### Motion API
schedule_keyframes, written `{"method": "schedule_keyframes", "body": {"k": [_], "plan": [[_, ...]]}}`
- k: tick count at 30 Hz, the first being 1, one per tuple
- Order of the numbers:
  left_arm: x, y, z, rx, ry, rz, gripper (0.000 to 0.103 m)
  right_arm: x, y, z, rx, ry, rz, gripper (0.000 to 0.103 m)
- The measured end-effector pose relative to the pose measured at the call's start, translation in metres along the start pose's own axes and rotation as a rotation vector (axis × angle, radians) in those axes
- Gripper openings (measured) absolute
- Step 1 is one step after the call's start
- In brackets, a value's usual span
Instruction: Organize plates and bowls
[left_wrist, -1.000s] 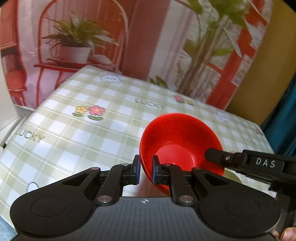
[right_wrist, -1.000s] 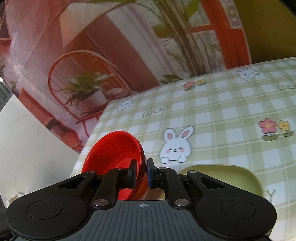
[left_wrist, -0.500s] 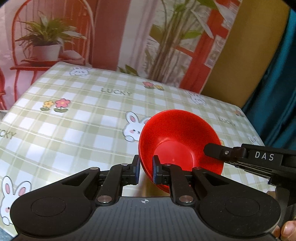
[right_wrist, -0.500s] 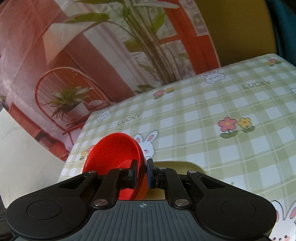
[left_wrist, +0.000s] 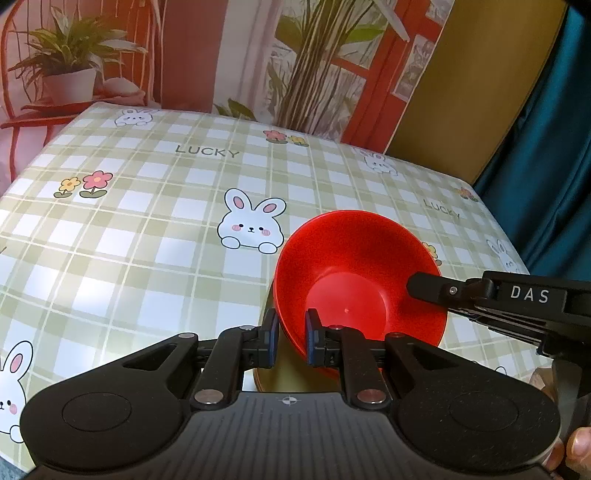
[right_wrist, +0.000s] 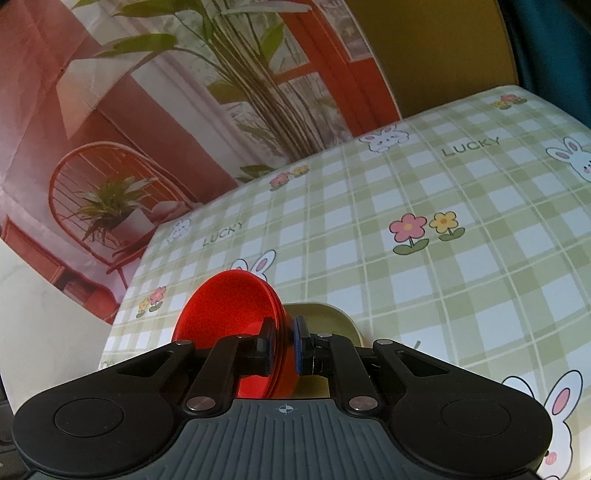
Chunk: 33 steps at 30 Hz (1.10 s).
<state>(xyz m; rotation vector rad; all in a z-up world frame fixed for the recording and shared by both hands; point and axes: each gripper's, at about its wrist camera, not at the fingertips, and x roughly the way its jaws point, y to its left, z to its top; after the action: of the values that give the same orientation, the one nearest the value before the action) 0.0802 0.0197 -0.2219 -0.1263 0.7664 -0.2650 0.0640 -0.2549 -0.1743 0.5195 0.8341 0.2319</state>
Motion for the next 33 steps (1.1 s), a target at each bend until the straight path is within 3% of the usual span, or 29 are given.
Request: {"method": "schedule_keyframes", "body": {"k": [9, 33], "plan": [[0.006, 0.000, -0.004, -0.005, 0.024, -0.007, 0.016, 0.008, -0.007, -0.003, 0.026, 0.040, -0.011, 0.010], [-0.001, -0.003, -0.008, 0.005, -0.004, 0.008, 0.017, 0.017, -0.012, -0.008, 0.050, 0.096, -0.012, 0.010]]}}
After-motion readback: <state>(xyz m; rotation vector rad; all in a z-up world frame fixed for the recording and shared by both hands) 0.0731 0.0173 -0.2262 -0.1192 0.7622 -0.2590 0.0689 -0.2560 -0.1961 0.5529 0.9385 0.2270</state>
